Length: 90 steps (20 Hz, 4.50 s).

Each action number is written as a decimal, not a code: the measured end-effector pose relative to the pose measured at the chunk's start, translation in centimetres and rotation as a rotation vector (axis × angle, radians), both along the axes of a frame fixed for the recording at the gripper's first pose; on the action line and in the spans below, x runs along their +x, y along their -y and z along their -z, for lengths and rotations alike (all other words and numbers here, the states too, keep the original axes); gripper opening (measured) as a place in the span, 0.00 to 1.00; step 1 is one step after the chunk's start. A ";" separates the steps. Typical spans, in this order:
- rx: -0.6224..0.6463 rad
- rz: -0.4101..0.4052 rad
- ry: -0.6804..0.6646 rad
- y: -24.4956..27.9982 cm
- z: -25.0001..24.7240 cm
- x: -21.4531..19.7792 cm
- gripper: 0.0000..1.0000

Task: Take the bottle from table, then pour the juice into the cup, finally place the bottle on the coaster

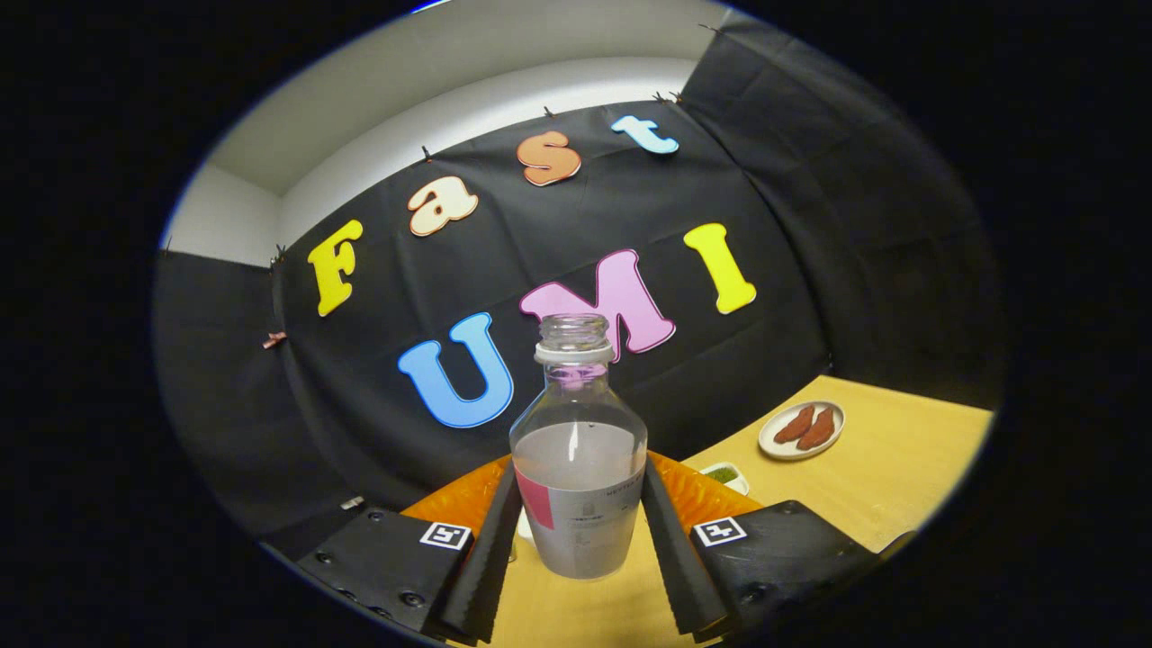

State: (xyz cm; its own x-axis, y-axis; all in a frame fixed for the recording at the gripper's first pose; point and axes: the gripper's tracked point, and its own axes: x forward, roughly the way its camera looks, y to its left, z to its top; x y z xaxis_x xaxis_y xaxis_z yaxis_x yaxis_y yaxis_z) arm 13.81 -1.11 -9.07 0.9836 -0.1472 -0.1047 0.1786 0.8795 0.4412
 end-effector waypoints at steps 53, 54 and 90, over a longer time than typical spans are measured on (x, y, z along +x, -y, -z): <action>-0.356 0.300 -0.403 0.7 30.9 9.6 0.98; -0.350 0.290 -0.404 0.3 30.6 9.2 0.98; -0.308 -0.115 -0.072 -8.1 2.9 -5.1 0.97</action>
